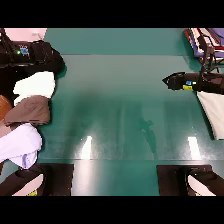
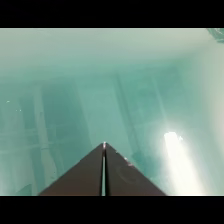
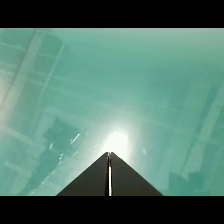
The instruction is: Fold the shirts.
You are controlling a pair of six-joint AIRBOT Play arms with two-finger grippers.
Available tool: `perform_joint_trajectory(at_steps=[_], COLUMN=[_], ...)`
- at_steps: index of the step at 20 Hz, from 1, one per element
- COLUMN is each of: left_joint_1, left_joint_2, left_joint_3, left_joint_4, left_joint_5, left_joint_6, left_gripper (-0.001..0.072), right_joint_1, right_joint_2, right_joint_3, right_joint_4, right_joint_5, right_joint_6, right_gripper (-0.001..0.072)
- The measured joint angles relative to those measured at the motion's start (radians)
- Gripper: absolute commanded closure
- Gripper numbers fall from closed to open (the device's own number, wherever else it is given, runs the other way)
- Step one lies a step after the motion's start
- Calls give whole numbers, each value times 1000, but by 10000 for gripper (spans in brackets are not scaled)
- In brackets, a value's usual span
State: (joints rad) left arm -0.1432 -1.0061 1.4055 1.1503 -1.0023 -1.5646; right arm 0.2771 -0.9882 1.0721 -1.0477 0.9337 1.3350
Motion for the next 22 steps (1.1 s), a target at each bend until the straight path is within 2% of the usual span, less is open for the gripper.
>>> perform_joint_trajectory(at_steps=[14, 15, 16, 17, 21, 22], left_joint_1=[0, 0, 0, -1, 28, 54], left_joint_2=[0, 0, 0, -2, -61, -98], left_joint_3=[0, 0, 0, -1, -2, -2], left_joint_4=[0, 1, 11, 39, 308, 372], left_joint_5=[0, 9, 28, 47, 124, 138], left_joint_6=[0, 2, 10, 23, -1, -18], left_gripper=[683, 561, 271, 222, 216, 126], right_joint_1=[2, 2, 2, 2, 2, 2], right_joint_2=[0, 0, 0, 0, 0, 0], right_joint_3=[0, 0, 0, 0, 0, 0], right_joint_4=[1, 1, 1, 1, 1, 2], right_joint_5=[10, 11, 11, 11, 11, 10], right_joint_6=[0, 0, 0, 0, 0, 0], right_gripper=[697, 697, 697, 697, 696, 697])
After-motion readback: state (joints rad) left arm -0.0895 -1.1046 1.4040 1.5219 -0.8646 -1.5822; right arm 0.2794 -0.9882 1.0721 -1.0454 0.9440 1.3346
